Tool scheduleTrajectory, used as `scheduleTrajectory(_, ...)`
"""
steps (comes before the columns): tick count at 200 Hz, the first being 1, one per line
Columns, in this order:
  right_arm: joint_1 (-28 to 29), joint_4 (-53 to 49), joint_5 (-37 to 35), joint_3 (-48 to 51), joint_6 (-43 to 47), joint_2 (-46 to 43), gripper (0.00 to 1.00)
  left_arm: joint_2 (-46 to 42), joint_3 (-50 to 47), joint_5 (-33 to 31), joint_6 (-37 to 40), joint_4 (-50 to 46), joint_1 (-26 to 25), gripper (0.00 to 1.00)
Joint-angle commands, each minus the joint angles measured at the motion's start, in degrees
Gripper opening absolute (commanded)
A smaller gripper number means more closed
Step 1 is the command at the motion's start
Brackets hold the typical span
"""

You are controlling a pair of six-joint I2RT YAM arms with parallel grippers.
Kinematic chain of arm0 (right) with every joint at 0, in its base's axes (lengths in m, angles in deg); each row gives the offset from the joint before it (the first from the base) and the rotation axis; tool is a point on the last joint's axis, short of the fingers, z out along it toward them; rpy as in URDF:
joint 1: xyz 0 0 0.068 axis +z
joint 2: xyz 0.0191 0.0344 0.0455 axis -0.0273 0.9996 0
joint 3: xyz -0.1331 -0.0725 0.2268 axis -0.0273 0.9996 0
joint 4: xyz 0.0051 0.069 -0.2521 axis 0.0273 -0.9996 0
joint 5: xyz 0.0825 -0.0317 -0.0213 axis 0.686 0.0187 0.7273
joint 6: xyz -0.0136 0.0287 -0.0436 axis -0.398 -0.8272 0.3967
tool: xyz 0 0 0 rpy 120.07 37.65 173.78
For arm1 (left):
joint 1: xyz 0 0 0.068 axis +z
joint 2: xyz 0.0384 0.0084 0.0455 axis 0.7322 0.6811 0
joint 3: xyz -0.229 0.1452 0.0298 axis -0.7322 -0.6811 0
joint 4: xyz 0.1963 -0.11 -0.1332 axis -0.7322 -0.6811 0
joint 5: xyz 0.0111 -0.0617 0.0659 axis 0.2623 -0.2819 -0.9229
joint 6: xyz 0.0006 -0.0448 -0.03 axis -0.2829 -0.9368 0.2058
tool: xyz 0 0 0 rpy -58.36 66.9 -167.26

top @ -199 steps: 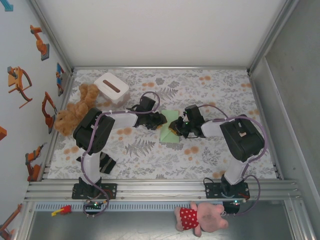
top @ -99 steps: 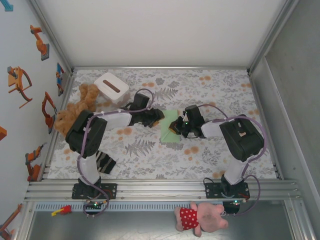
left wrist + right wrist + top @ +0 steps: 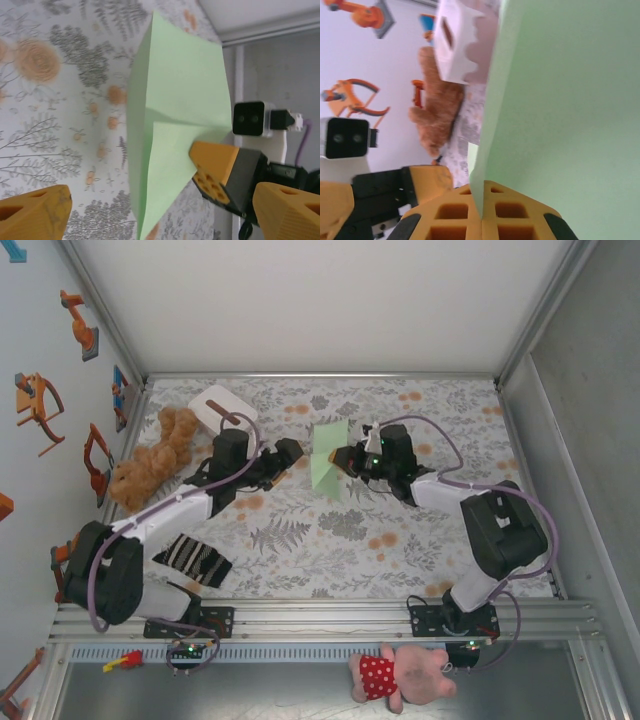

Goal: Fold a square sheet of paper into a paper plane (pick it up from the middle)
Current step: Turn over the paper at the center of the table.

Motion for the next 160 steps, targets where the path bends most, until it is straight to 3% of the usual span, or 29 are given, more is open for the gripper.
scheduleTrajectory(1,-0.5,5.8,4.0,-3.1,-0.2,-2.5,0.0,-3.8,-2.4,1.7,-2.0,8.6,0.0,0.97)
scheduleTrajectory(77,-1.1,13.2,8.9,-4.7,-7.1,-4.4,0.0,-0.6,-0.4,7.0,-4.1,18.7,-3.1,1.0)
scheduleTrajectory(160,-2.4,18.1,10.7,-3.5,-11.3,-5.4,0.0,3.2,1.8,9.1,-7.1,25.9,-3.9,0.81)
